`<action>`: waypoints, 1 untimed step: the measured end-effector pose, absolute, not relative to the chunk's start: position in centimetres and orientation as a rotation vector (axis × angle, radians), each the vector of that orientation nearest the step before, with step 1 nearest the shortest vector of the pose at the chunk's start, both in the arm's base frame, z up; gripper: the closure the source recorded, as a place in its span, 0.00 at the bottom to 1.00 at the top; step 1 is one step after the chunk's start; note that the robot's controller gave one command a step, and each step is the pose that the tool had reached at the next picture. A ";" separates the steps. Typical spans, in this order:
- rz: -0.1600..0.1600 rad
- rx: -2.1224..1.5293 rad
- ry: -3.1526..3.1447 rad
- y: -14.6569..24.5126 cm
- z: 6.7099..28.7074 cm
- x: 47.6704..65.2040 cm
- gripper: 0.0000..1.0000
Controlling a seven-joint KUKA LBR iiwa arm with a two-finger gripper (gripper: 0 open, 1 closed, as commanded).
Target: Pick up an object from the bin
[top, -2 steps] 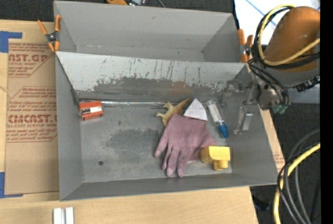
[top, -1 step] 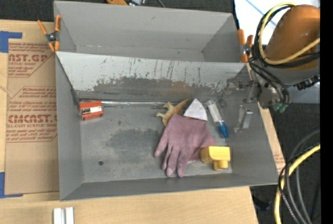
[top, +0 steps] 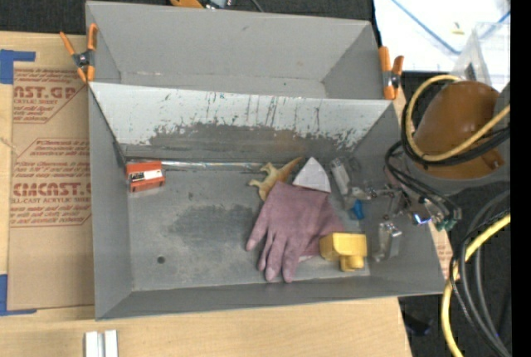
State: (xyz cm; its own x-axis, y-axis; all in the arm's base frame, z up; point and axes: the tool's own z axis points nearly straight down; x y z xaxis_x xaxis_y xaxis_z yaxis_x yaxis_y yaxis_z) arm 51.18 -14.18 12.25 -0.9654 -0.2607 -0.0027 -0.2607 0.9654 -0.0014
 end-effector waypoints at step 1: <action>-0.002 -0.082 3.131 -15.0 15.7 49.1 0.00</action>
Offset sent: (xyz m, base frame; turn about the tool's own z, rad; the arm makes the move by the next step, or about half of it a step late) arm -0.0311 0.0199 -0.0225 -0.1122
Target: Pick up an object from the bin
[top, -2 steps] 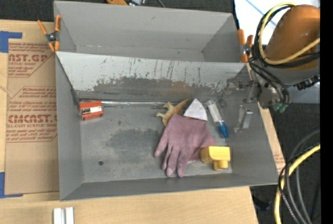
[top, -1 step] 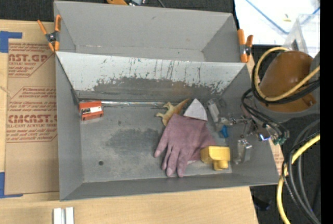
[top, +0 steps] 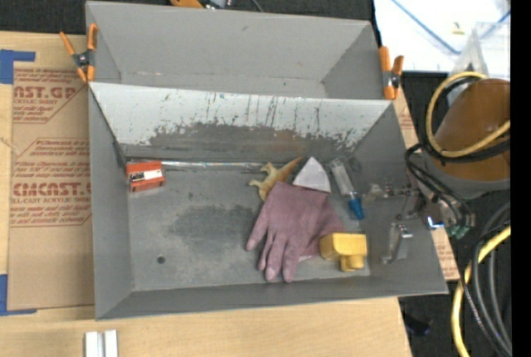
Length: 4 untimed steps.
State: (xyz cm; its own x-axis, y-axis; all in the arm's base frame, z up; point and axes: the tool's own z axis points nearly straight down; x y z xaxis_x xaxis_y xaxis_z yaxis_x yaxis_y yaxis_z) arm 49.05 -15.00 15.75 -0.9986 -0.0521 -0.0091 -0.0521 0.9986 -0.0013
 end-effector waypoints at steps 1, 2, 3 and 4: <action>0.002 -0.587 3.084 -12.1 10.0 48.2 0.00; -0.013 -0.392 3.088 -13.4 7.2 48.6 0.00; -0.006 -0.504 3.091 -11.6 7.2 48.5 1.00; -0.007 -0.504 3.090 -11.6 7.2 48.6 1.00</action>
Offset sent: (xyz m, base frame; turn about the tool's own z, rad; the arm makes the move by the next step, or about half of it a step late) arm -0.0089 0.0145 -0.0875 -0.1998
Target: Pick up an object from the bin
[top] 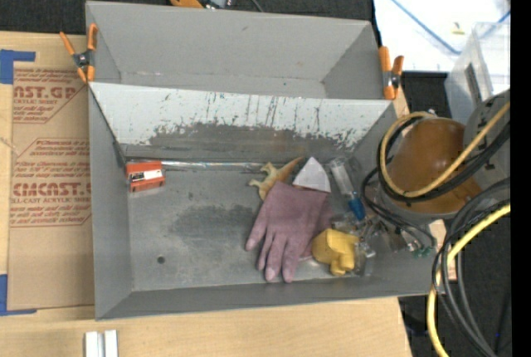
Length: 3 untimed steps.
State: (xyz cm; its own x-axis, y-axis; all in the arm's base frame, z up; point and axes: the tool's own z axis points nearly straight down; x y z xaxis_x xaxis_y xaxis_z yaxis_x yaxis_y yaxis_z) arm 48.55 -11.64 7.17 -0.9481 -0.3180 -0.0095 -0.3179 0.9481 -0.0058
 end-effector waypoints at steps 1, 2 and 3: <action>-0.002 -0.506 3.096 -11.5 8.3 48.4 1.00; 0.002 -0.507 3.100 -11.4 10.6 48.3 1.00; 0.000 -0.506 3.097 -11.4 13.3 48.4 1.00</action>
Offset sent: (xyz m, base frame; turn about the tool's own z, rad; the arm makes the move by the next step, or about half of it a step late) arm -0.0017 0.0011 0.0725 -0.0004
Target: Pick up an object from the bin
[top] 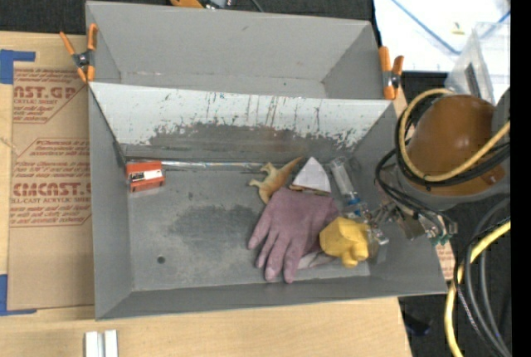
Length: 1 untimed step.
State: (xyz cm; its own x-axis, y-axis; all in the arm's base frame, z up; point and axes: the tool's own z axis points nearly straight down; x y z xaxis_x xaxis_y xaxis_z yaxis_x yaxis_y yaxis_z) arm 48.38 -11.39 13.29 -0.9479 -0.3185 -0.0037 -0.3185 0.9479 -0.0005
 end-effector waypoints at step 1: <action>0.000 -0.506 3.096 -11.3 15.4 48.4 1.00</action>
Offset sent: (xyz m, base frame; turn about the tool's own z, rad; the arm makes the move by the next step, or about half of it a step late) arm 0.0000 0.0003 0.0492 0.0000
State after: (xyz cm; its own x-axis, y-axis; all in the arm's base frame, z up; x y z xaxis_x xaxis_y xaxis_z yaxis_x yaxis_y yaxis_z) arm 48.38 -11.33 15.38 -0.9479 -0.3184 -0.0040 -0.3184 0.9479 -0.0004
